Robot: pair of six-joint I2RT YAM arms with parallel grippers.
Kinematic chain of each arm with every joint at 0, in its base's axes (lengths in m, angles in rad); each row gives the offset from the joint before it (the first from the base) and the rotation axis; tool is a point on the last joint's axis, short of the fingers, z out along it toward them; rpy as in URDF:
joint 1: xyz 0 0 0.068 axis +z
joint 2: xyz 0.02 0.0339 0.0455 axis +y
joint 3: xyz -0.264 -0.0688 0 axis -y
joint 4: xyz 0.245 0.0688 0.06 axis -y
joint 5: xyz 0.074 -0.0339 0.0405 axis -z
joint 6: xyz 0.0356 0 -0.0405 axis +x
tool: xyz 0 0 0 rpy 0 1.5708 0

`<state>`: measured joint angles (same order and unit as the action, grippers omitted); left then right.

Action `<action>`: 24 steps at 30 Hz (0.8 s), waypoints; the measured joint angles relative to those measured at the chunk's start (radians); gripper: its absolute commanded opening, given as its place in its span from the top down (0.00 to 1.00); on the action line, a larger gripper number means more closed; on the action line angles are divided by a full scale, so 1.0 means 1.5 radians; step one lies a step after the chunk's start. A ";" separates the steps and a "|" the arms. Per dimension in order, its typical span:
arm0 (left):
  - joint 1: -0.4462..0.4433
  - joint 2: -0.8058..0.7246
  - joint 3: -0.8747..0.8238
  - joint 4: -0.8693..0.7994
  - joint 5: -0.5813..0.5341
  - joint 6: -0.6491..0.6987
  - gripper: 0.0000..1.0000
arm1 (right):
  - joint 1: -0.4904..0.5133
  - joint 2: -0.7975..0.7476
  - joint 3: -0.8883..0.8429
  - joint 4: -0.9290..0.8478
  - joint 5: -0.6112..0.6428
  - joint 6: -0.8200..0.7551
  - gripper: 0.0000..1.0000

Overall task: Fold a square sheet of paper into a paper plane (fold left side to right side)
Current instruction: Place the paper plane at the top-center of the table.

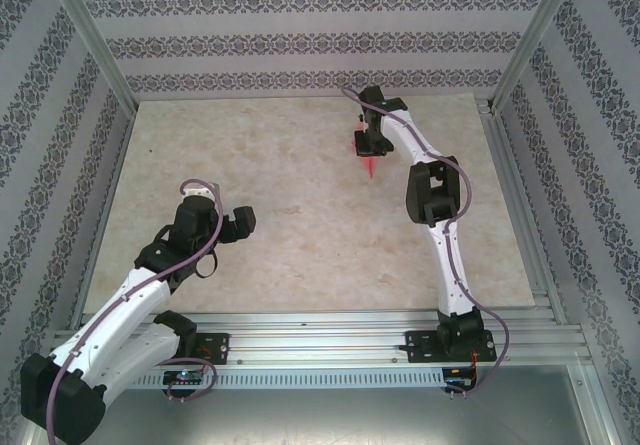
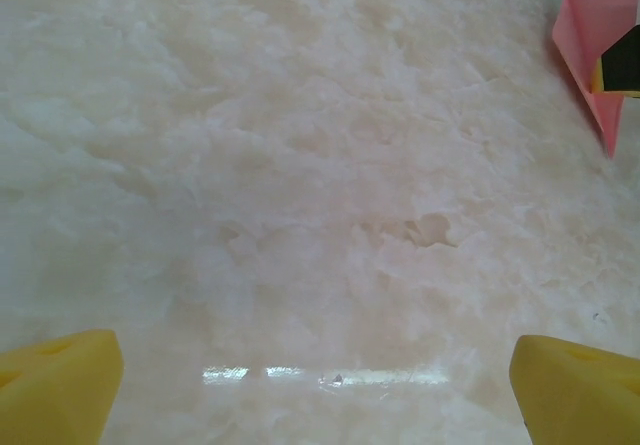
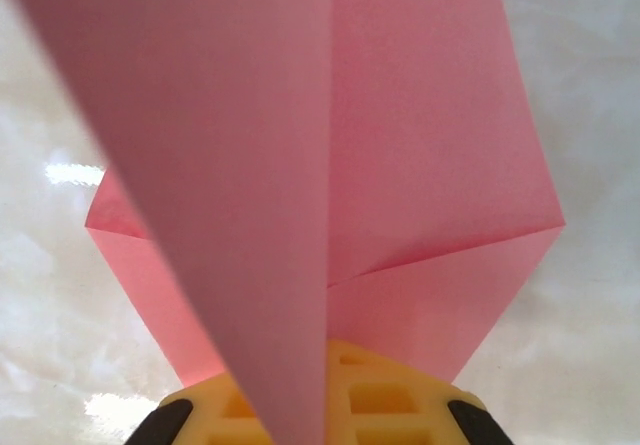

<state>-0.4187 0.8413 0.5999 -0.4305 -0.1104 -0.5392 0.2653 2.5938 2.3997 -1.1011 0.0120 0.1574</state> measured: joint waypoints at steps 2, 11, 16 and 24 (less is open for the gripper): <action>0.000 0.000 0.000 -0.006 -0.001 0.000 0.00 | -0.002 0.013 0.013 -0.013 -0.005 0.000 0.91; 0.000 0.000 0.000 -0.009 -0.001 0.005 0.00 | -0.008 0.024 0.031 -0.031 -0.017 0.000 0.81; 0.000 0.000 0.000 -0.009 0.000 0.005 0.00 | -0.008 0.024 0.031 -0.037 -0.020 -0.002 0.74; 0.000 0.008 0.004 -0.009 -0.001 0.008 0.00 | 0.005 -0.023 0.011 -0.082 -0.011 -0.017 0.61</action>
<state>-0.4187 0.8539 0.6056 -0.4438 -0.1112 -0.5278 0.2726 2.5595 2.4161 -1.2236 -0.0048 0.1322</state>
